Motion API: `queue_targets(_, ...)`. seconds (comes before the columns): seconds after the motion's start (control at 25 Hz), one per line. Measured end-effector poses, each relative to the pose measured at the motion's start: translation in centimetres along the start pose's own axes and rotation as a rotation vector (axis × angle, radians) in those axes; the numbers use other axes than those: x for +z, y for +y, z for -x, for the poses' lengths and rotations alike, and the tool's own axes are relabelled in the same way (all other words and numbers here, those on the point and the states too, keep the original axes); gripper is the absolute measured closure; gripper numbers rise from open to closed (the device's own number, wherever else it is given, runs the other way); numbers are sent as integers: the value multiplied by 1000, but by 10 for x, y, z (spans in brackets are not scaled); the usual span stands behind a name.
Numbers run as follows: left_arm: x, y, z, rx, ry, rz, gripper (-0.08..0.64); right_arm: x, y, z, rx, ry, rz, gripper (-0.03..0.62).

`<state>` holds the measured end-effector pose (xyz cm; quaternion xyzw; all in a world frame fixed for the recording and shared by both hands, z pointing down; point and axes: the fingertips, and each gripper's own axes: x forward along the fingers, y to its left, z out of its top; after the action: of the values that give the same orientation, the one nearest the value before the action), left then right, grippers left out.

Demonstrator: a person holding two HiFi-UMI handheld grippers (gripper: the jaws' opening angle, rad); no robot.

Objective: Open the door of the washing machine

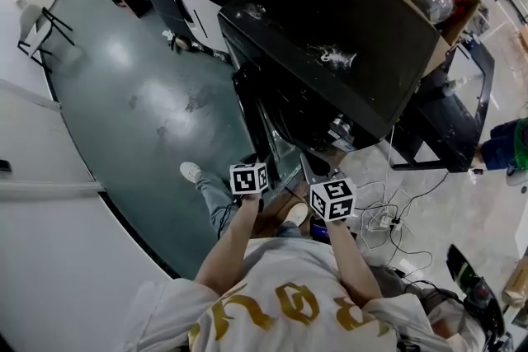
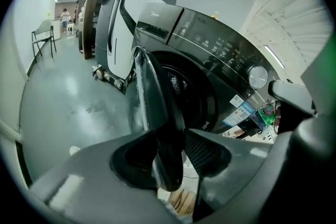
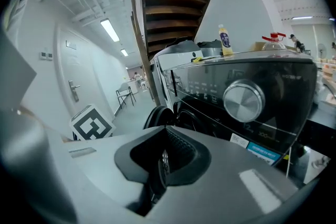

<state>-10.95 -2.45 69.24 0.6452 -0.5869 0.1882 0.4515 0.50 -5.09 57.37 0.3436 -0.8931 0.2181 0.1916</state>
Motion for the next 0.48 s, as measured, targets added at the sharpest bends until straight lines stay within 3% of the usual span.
queue_targets(0.32, -11, 37, 22, 46, -1, 24, 413, -1, 27, -18, 56, 19, 33, 569)
queue_targets(0.48, -16, 54, 25, 16, 36, 23, 416, 2, 41, -23, 106, 10, 45, 569)
